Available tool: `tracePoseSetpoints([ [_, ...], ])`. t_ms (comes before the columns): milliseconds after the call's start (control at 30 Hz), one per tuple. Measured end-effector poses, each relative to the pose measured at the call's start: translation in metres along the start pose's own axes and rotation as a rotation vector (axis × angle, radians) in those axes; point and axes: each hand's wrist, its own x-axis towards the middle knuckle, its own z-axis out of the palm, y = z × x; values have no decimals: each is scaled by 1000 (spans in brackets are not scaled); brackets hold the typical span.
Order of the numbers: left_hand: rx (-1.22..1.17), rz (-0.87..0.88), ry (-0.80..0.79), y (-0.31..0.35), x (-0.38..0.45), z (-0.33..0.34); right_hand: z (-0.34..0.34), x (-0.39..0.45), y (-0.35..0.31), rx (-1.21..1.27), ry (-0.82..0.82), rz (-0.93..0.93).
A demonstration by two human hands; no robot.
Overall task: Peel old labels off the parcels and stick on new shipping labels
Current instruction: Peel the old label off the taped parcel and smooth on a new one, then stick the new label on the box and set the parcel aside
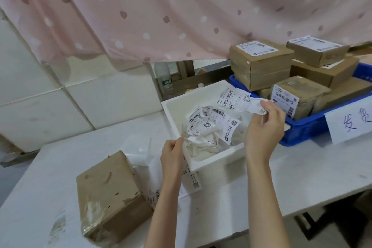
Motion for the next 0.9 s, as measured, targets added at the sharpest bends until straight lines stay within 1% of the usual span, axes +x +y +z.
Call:
tracePoseSetpoints([
  [133,-5,-16,22,-2,1,4,4,5,-2,-208,-124,31],
  [367,-25,-7,41,-5,5,7,5,18,-10,-572,-494,93],
  [500,-59,2,56,-7,8,9,8,26,-15,-796,-757,144],
  [600,-60,1,50,-7,7,9,10,30,-23,-879,-906,197],
  [700,-69,2,51,-7,8,9,11,30,-22,-921,-926,181],
  [867,-82,-3,49,-6,8,8,16,29,-15,-873,-845,197],
  [900,-83,-3,45,-6,8,8,15,29,-12,-906,-838,161],
])
